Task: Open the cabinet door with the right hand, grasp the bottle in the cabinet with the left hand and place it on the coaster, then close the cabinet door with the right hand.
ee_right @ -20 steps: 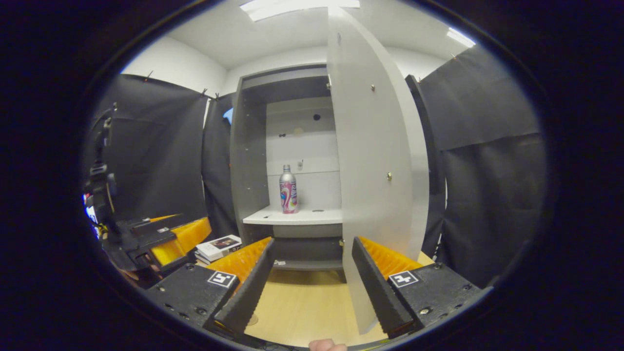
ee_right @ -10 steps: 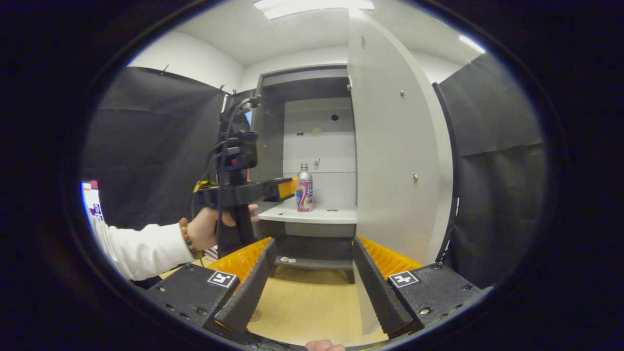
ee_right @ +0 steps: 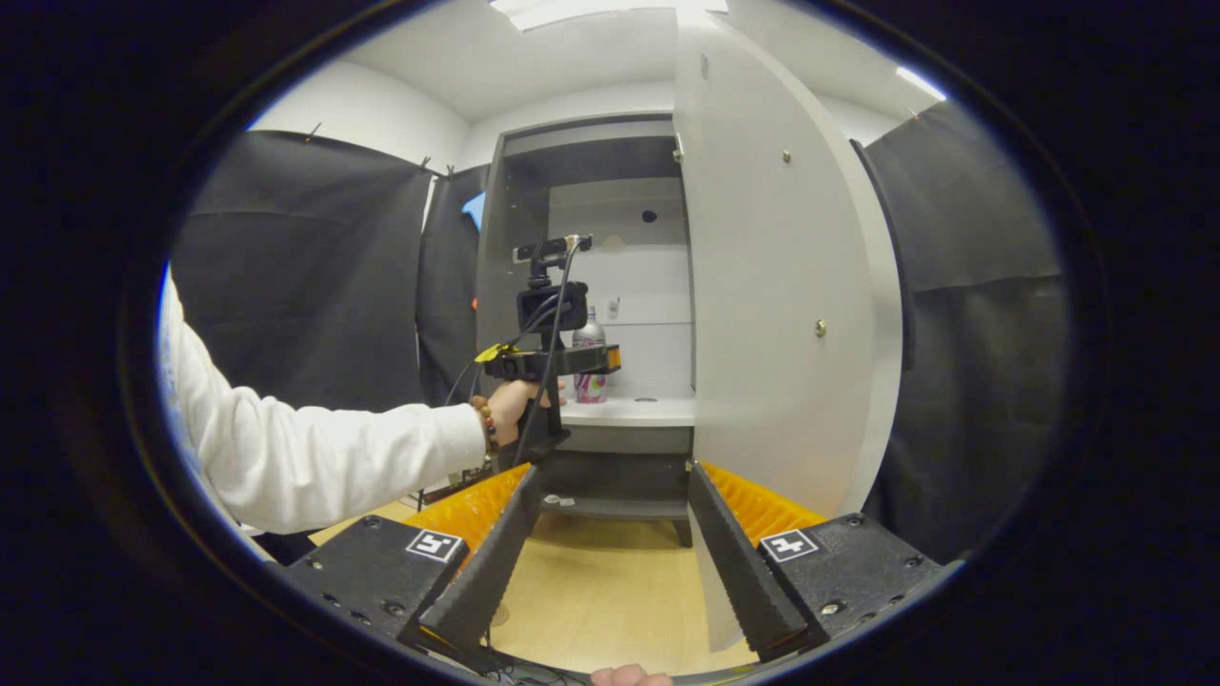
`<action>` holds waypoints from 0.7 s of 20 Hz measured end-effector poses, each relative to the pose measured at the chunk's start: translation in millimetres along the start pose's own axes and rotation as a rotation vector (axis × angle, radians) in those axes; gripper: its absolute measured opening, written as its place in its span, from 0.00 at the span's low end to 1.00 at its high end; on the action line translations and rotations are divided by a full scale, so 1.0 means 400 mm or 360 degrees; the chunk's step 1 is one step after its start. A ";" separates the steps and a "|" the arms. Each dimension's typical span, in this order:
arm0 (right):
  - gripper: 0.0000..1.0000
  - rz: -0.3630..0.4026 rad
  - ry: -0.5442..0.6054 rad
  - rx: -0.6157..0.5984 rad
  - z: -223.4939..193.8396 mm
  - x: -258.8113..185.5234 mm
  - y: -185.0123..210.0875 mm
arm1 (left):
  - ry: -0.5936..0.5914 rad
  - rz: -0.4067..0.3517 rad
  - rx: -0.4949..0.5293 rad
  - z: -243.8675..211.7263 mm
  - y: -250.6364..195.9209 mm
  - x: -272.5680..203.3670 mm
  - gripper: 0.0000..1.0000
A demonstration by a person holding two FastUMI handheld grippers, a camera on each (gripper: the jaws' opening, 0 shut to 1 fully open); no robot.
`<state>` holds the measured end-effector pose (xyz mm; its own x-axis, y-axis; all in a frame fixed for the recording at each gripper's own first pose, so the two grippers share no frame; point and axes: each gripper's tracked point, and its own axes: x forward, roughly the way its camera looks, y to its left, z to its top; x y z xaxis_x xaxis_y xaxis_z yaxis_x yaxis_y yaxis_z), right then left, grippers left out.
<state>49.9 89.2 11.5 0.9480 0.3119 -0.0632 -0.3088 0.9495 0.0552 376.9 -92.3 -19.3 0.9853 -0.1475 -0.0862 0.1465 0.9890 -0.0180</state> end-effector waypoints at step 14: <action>0.98 -0.0036 -0.0004 0.0016 0.002 0.025 -0.029 | 0.0026 0.0118 -0.0007 -0.034 0.051 0.091 0.95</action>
<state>62.9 81.4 11.1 0.9549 0.2905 -0.0618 -0.2866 0.9559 0.0640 414.6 -77.7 -36.4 0.9919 -0.0738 -0.1037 0.0725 0.9972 -0.0154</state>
